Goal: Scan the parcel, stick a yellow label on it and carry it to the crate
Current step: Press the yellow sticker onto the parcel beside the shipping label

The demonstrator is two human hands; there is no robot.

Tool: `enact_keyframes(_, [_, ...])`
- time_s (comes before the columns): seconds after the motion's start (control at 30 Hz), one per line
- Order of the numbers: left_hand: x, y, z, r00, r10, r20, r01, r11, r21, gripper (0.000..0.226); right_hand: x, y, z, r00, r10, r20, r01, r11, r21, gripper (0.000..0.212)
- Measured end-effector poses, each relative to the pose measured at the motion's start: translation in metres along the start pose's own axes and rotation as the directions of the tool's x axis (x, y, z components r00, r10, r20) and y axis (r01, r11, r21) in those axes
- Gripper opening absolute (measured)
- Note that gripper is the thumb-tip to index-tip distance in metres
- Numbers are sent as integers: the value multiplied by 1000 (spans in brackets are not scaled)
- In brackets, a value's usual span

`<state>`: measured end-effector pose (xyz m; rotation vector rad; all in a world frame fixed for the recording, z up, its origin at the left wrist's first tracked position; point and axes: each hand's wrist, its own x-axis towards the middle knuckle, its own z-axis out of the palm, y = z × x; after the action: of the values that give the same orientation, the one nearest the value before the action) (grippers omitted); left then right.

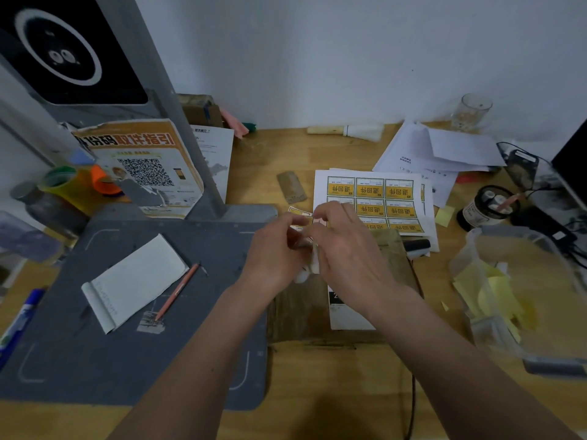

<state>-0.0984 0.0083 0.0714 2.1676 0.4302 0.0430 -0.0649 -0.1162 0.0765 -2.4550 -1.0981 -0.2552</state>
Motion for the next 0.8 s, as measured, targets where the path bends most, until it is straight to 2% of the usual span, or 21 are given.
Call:
enact_keyframes(0.07, [1, -3, -1, 998, -48, -33, 46, 998, -53, 34, -1, -5, -5, 989, 140, -57, -125, 969, 214, 72])
enact_keyframes(0.1, [2, -5, -1, 995, -86, -49, 79, 988, -134, 35, -2, -6, -8, 966, 242, -94, -200, 925, 323, 77])
enact_keyframes(0.17, [2, -9, 0, 975, -189, -113, 139, 927, -349, 36, -1, -4, -10, 897, 428, -112, -321, 803, 502, 68])
enact_keyframes(0.27, [-1, -13, 4, 919, -318, -235, 149, 829, -540, 33, -3, 2, -6, 792, 596, 132, -514, 536, 670, 50])
enact_keyframes(0.37, [-6, -10, 13, 897, -308, -317, 103, 844, -526, 28, -4, 1, 2, 682, 646, 342, -626, 275, 730, 35])
enact_keyframes(0.43, [-9, -8, 19, 879, -259, -399, 52, 886, -461, 22, -2, -2, 5, 633, 658, 408, -642, 152, 751, 36])
enact_keyframes(0.47, [-10, -7, 21, 867, -236, -438, 28, 902, -431, 20, -1, -5, 7, 641, 655, 400, -626, 144, 767, 38])
enact_keyframes(0.5, [-11, -8, 22, 855, -209, -475, 3, 917, -398, 19, 0, -9, 9, 674, 646, 357, -591, 182, 786, 38])
enact_keyframes(0.63, [-10, -15, 28, 797, -47, -602, -89, 977, -196, 11, 2, -22, 16, 817, 557, 151, -463, 476, 748, 38])
enact_keyframes(0.73, [-8, -19, 30, 755, 56, -654, -104, 994, -34, 10, 4, -20, 21, 827, 544, 142, -493, 581, 647, 30])
enact_keyframes(0.8, [-5, -20, 30, 747, 53, -663, -86, 996, -17, 10, 5, -18, 23, 818, 557, 145, -518, 603, 607, 32])
